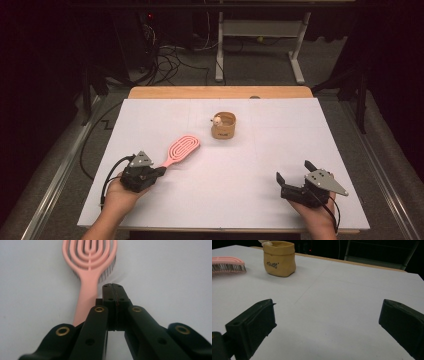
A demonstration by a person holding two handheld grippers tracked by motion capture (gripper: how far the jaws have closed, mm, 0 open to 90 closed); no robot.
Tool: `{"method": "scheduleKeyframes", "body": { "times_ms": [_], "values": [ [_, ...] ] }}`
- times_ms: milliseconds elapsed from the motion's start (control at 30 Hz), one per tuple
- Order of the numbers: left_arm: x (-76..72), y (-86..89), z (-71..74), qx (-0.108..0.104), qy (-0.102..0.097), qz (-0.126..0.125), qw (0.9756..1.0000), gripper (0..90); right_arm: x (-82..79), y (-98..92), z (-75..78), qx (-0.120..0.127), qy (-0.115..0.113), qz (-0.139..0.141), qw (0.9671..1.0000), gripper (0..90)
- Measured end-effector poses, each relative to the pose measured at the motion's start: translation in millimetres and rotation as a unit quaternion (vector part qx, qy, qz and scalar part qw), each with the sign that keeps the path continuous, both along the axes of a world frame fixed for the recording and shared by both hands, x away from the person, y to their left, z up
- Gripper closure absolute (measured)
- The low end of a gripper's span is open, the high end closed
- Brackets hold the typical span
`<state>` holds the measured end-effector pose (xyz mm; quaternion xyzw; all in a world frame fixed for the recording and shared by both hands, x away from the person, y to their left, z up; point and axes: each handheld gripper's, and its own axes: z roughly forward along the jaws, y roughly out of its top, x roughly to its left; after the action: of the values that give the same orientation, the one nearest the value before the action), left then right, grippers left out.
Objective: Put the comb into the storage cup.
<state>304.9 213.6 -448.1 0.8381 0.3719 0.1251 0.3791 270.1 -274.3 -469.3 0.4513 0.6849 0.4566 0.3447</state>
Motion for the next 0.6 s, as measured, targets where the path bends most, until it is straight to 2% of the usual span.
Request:
{"method": "scheduleKeyframes", "body": {
  "times_ms": [33, 67, 100, 133, 167, 200, 233, 267, 433, 533, 600],
  "values": [
    [-1.2, 2.7, 0.8, -0.011, -0.009, 0.004, 0.9999, 90.0, 0.1, -0.2, -0.1, 0.000, 0.000, 0.000, 1.0000, 1.2],
    [-2.9, 8.9, 0.6, -0.034, -0.022, 0.012, 0.9991, 89.0, 0.1, -0.4, -0.2, 0.001, 0.001, 0.000, 1.0000, 1.2],
    [-2.9, 8.9, 0.6, -0.034, -0.022, 0.012, 0.9991, 86.7, 0.1, -0.4, -0.2, 0.001, 0.001, 0.000, 1.0000, 1.2],
    [-4.4, 15.1, -0.6, -0.048, -0.032, 0.022, 0.9981, 84.3, 0.1, -0.6, 0.0, 0.003, 0.001, 0.000, 1.0000, 1.2],
    [-5.9, 18.5, -0.9, -0.055, -0.040, 0.022, 0.9974, 81.1, 0.1, -0.7, 0.1, 0.003, 0.001, 0.000, 1.0000, 1.2],
    [-5.9, 18.5, -0.9, -0.055, -0.040, 0.022, 0.9974, 77.5, 0.1, -0.8, 0.2, 0.003, 0.001, 0.000, 1.0000, 1.2],
    [-7.1, 21.9, -1.2, -0.066, -0.046, 0.023, 0.9965, 77.5, 0.1, -0.8, 0.2, 0.003, 0.001, 0.000, 1.0000, 1.2],
    [-8.1, 29.0, -3.1, -0.084, -0.048, 0.028, 0.9950, 69.9, 0.1, -0.9, 0.5, 0.003, 0.000, 0.001, 1.0000, 1.2],
    [-7.6, 40.4, -11.3, -0.096, -0.051, 0.032, 0.9935, 59.2, 0.2, -1.1, 0.8, 0.006, 0.001, 0.001, 1.0000, 1.2],
    [-4.8, 44.0, -13.9, -0.102, -0.040, 0.037, 0.9933, 49.1, -0.1, -1.0, 1.3, 0.006, 0.000, 0.002, 1.0000, 1.2],
    [-4.8, 45.8, -14.9, -0.102, -0.047, 0.050, 0.9924, 39.9, -0.4, -0.8, 1.6, 0.005, -0.002, 0.002, 1.0000, 1.2]
  ]
}}
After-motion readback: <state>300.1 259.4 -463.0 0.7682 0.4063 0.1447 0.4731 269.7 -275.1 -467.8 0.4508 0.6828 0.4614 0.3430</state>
